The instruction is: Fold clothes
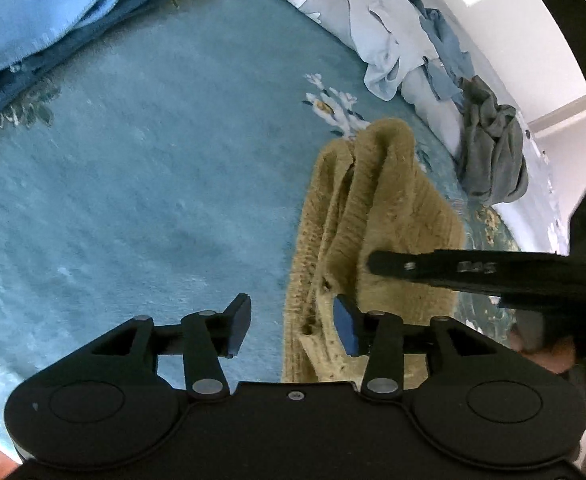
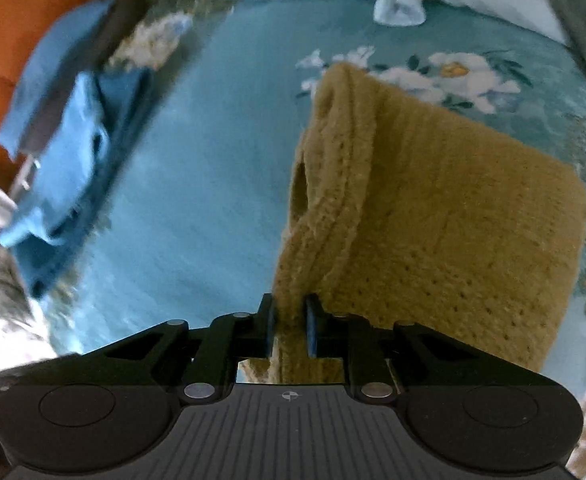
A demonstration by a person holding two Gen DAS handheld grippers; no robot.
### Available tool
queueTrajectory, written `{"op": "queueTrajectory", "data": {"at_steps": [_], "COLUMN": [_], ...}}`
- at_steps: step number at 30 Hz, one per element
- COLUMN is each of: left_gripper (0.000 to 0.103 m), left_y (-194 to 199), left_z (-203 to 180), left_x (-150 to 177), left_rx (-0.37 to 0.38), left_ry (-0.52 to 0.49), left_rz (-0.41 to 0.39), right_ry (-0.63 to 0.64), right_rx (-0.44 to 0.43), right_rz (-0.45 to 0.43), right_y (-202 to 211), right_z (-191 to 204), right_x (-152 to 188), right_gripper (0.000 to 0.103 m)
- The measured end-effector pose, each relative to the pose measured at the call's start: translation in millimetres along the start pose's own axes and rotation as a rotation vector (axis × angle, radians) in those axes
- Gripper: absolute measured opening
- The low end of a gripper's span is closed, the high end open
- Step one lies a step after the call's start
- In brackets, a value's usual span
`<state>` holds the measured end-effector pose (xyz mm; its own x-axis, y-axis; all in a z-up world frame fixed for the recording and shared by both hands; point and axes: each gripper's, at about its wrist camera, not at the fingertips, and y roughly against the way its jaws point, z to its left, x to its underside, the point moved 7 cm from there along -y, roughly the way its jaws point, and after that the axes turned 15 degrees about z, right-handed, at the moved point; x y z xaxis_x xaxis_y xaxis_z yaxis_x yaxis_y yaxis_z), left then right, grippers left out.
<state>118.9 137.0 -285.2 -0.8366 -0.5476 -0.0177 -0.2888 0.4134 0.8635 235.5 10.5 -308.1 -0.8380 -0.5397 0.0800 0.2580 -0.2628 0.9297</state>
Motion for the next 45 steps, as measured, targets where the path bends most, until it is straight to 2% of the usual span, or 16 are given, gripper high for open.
{"op": "queueTrajectory", "data": {"at_steps": [3, 5, 7, 8, 10, 11, 16, 19, 23, 24, 25, 26, 30, 34, 38, 45], "left_gripper": [0.048, 0.054, 0.057, 0.061, 0.07, 0.075, 0.076, 0.069, 0.04, 0.035, 0.023, 0.02, 0.016, 0.015, 0.014, 0.015], "left_y": [-4, -7, -8, -9, -12, -17, -51, -68, -80, -79, -78, -77, -70, -51, -35, -56], "left_z": [-1, -3, -7, -9, -14, -17, -25, -29, -34, -35, -35, -36, -36, -40, -40, -11], "left_x": [-4, -6, -7, -7, -9, -11, -18, -21, -20, -19, -18, -17, -13, -6, 6, 20], "left_rx": [0.04, 0.066, 0.094, 0.108, 0.137, 0.15, 0.123, 0.095, 0.093, 0.082, 0.067, 0.055, 0.068, 0.124, 0.146, 0.071], "left_ry": [-0.007, -0.017, -0.03, -0.037, -0.042, -0.042, -0.056, -0.069, -0.08, -0.085, -0.09, -0.092, -0.056, -0.034, -0.028, 0.024], "left_rz": [0.001, 0.006, 0.01, 0.01, 0.016, 0.028, 0.096, 0.114, 0.14, 0.13, 0.117, 0.104, 0.067, 0.028, 0.018, 0.05], "right_ry": [-0.007, -0.028, -0.042, -0.054, -0.09, -0.107, -0.173, -0.218, -0.281, -0.295, -0.306, -0.314, -0.32, -0.304, -0.299, -0.31], "right_rx": [-0.035, -0.088, -0.12, -0.126, -0.125, -0.125, -0.083, -0.068, -0.071, -0.073, -0.074, -0.076, -0.085, -0.087, -0.089, -0.09], "right_rz": [0.012, 0.006, -0.036, -0.057, -0.092, -0.11, -0.123, -0.12, -0.12, -0.122, -0.123, -0.122, -0.122, -0.124, -0.127, -0.113], "right_y": [-3, 2, 14, 22, 36, 43, 59, 56, 52, 51, 51, 50, 48, 49, 50, 46], "right_z": [0, -1, -4, -9, -20, -26, -61, -73, -89, -92, -94, -96, -97, -96, -97, -101], "right_x": [0, 0, -2, -2, 1, 2, 24, 37, 54, 57, 60, 61, 63, 62, 64, 72], "right_gripper": [0.019, 0.022, 0.022, 0.026, 0.032, 0.032, 0.035, 0.042, 0.043, 0.043, 0.043, 0.044, 0.045, 0.046, 0.046, 0.046]}}
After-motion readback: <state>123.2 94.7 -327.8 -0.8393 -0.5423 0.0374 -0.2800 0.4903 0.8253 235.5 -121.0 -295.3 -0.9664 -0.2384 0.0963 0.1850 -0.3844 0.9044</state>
